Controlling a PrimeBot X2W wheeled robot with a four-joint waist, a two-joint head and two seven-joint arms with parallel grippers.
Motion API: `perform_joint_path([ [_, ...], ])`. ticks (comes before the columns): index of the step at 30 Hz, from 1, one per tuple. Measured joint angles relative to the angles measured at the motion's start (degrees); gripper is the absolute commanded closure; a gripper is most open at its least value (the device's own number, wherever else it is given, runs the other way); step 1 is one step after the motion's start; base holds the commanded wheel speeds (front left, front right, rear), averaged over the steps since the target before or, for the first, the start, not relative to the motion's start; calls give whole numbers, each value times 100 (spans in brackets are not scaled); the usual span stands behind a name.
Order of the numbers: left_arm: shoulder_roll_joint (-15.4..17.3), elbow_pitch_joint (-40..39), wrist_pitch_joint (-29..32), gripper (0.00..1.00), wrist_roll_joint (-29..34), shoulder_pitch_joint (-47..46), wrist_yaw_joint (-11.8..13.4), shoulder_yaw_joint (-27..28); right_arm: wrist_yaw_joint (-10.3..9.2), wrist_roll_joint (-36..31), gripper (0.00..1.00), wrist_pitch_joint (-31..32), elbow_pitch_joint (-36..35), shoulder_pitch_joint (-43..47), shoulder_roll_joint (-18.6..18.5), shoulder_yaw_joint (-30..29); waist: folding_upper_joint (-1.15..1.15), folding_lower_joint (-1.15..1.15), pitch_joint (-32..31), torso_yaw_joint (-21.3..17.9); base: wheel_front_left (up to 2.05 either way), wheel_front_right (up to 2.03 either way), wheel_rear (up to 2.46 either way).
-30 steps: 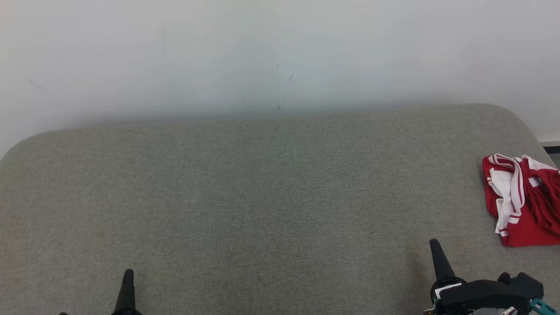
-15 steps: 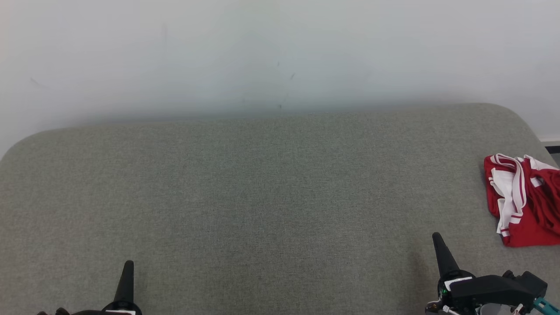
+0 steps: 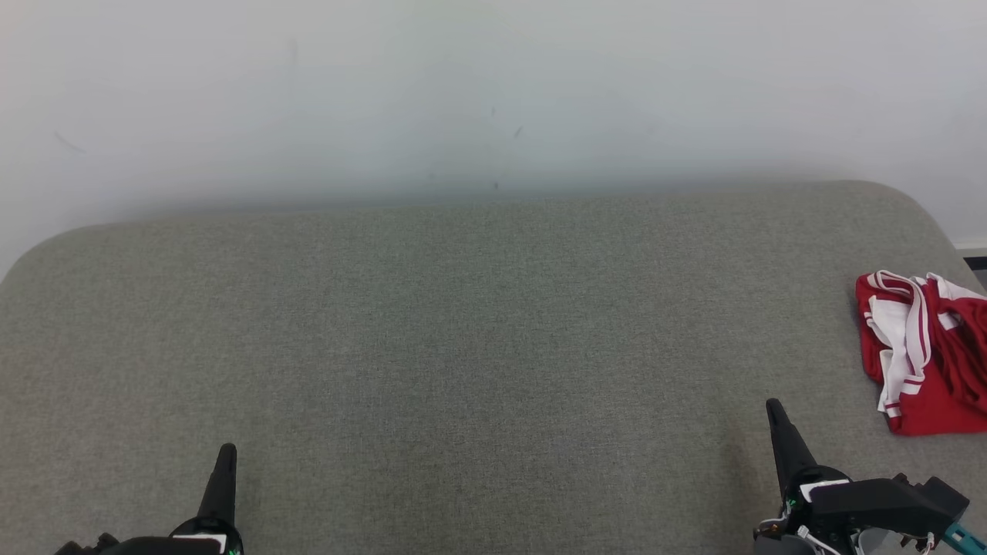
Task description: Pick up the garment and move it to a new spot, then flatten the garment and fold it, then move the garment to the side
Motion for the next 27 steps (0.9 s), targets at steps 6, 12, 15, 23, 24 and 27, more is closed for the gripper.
perform_joint_path([
  [6, 1, -27, 73, 100, -274, -21, -14, 12, 0, 292, 100, 66, -51, -10, 0, -29, 0, 0, 8, 8, 0, 0, 0],
  [12, 3, -57, 132, 100, -494, -43, -18, 24, 0, 568, 100, 123, -86, -16, 0, -56, 0, 0, 16, 16, 0, 0, 0],
  [15, 3, -71, 165, 100, -643, -74, -21, 30, 0, 686, 100, 167, -113, -18, 0, -70, 0, 0, 20, 20, 0, 0, 0],
  [23, 5, -111, 235, 100, -921, -126, -25, 46, 0, 1027, 100, 237, -182, -29, 0, -102, 0, 0, 31, 30, 0, 0, 0],
  [24, 5, -115, 248, 100, -981, -128, -47, 47, 0, 1060, 100, 245, -190, -30, -1, -105, 0, 0, 32, 32, 0, 0, 0],
  [27, 7, -124, 282, 100, -1067, -144, -51, 52, 0, 1189, 100, 269, -209, -37, -1, -118, 0, 0, 36, 35, 0, 0, 0],
])
